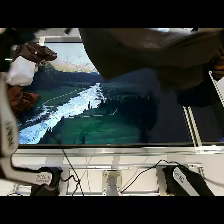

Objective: Fold the shirts.

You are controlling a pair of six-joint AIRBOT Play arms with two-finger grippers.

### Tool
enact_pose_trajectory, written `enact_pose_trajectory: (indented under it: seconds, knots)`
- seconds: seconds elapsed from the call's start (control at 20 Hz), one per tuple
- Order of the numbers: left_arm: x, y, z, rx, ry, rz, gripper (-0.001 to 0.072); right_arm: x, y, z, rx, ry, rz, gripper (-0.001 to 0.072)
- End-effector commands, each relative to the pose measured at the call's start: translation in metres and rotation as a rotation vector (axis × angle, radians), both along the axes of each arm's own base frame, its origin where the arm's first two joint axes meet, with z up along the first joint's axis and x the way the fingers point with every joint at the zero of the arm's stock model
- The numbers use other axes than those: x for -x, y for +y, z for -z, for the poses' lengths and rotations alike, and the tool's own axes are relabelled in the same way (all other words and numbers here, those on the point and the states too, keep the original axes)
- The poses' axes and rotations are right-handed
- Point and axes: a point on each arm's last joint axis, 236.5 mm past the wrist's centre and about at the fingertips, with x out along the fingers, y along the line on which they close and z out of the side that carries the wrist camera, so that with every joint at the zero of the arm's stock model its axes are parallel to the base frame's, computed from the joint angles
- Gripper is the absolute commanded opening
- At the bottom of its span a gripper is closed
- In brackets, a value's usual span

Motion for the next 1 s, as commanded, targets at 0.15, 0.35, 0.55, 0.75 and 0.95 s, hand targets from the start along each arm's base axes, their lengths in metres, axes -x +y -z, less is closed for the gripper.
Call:
enact_pose_trajectory:
  seconds: [0.15, 0.35, 0.55, 0.75, 0.95]
  knots:
    - [0.111, 0.071, -0.034, -0.406, -0.079, -0.320, 0.0007, 0.100, 0.056, -0.042, 0.071, -0.030, -0.093, 0.0022]
    - [0.114, 0.087, -0.035, -0.421, -0.066, -0.394, 0.0006, 0.096, 0.067, -0.029, 0.008, 0.040, -0.158, 0.0022]
    - [0.067, 0.079, 0.066, -0.500, 0.193, -0.318, 0.0006, 0.063, 0.057, 0.036, -0.088, 0.317, -0.219, 0.0023]
    - [-0.007, 0.060, 0.209, -0.664, 0.429, -0.284, 0.0006, -0.004, 0.028, 0.124, -0.254, 0.552, -0.228, 0.0023]
    - [-0.110, 0.074, 0.302, -0.541, 0.548, -0.487, 0.0006, -0.088, 0.020, 0.239, -0.367, 0.740, -0.204, 0.0023]
